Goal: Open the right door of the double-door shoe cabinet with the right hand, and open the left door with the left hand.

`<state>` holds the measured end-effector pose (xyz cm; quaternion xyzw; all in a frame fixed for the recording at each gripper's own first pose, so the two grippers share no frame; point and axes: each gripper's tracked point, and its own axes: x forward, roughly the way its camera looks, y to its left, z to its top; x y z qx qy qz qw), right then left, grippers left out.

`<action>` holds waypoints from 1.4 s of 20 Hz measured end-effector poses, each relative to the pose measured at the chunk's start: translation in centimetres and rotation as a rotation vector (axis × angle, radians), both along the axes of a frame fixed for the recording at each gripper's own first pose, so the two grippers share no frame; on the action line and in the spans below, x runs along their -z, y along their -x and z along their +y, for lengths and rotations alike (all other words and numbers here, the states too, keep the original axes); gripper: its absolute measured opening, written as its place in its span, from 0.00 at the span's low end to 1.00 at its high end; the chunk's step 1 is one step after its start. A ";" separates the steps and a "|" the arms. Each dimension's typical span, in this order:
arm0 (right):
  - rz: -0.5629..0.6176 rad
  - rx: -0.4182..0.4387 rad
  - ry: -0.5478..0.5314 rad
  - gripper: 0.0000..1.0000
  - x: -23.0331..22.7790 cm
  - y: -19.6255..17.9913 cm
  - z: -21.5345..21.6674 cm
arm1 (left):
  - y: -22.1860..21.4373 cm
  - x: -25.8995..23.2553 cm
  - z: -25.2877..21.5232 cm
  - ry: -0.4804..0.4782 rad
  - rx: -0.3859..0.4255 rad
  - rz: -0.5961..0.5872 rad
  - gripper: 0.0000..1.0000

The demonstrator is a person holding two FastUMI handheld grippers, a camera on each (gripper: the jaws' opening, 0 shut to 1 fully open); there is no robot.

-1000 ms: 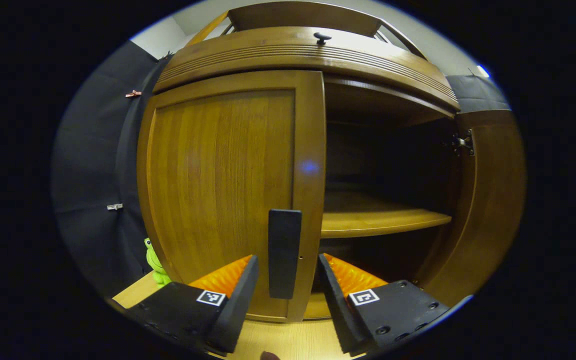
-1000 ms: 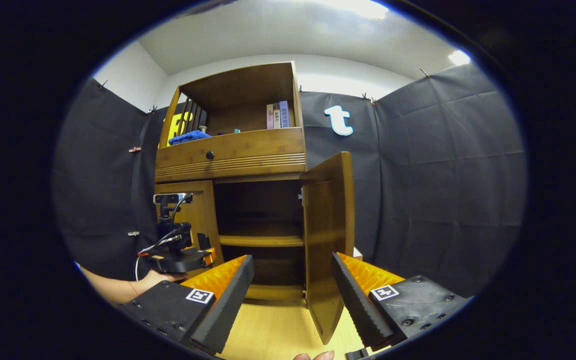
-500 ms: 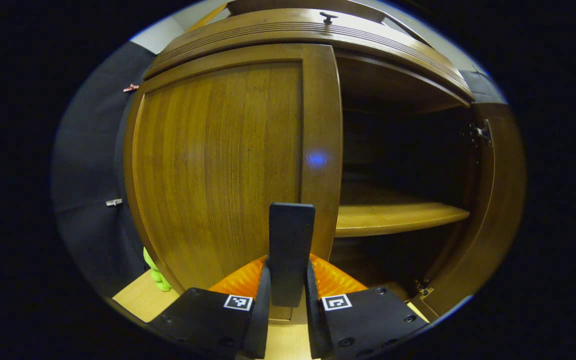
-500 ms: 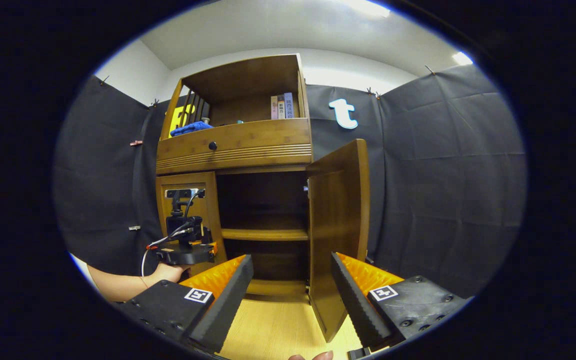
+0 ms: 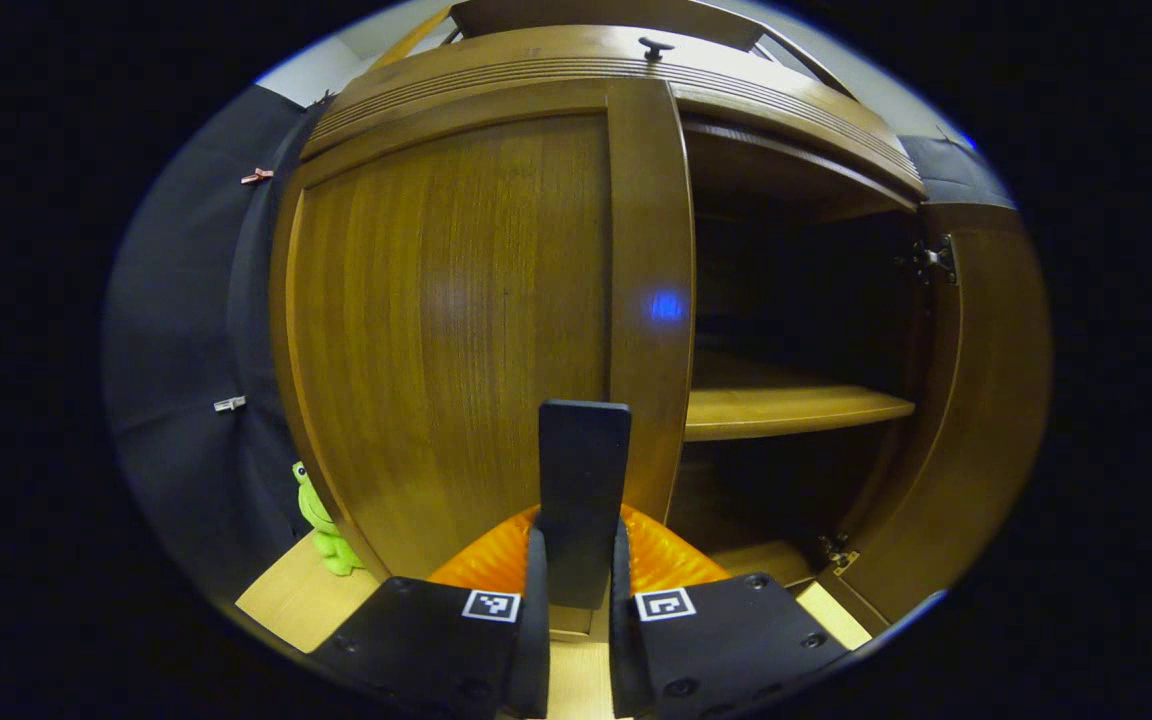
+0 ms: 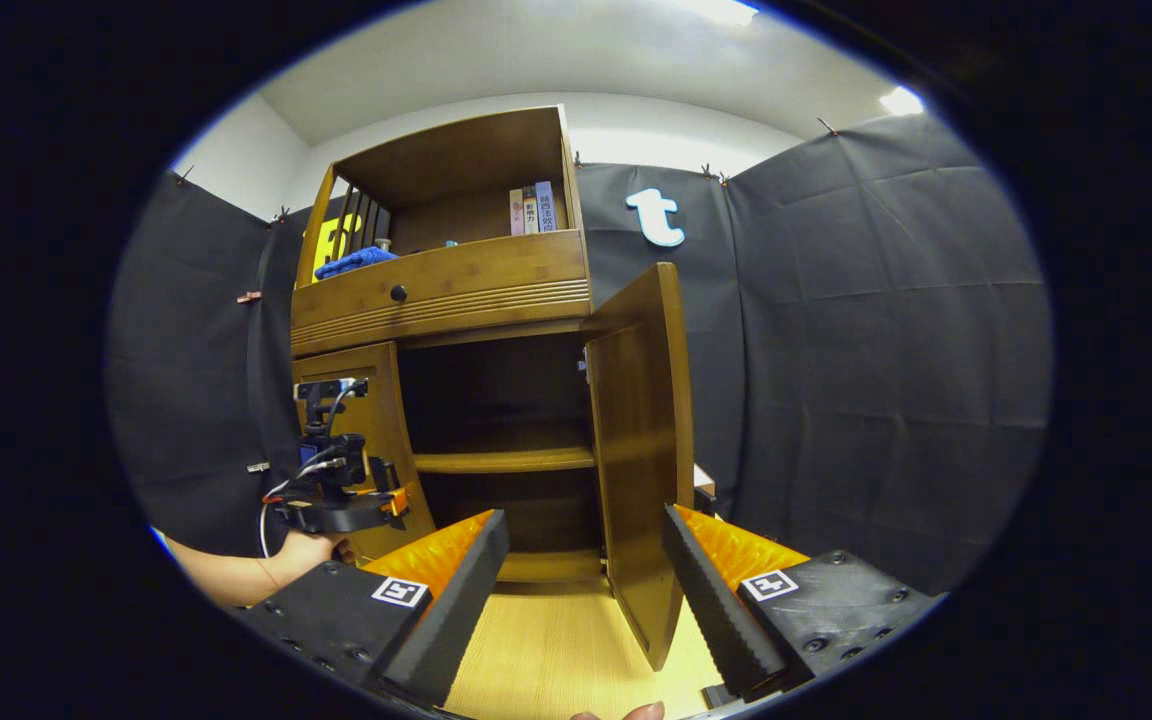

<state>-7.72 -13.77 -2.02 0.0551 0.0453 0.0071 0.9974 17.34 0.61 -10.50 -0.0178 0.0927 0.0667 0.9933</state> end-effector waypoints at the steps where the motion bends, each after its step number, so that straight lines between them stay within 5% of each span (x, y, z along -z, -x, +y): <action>1: 0.000 0.001 -0.002 0.92 -0.1 0.3 0.1 | 0.7 0.0 0.2 -0.010 0.008 0.001 0.28; 10: 0.005 -0.015 -0.029 0.92 -0.4 1.7 2.3 | 8.6 0.5 3.1 -0.002 -0.026 0.006 0.25; 28: 0.015 -0.147 -0.019 0.98 0.1 2.7 11.1 | 20.0 1.8 16.4 0.010 -0.124 0.004 0.10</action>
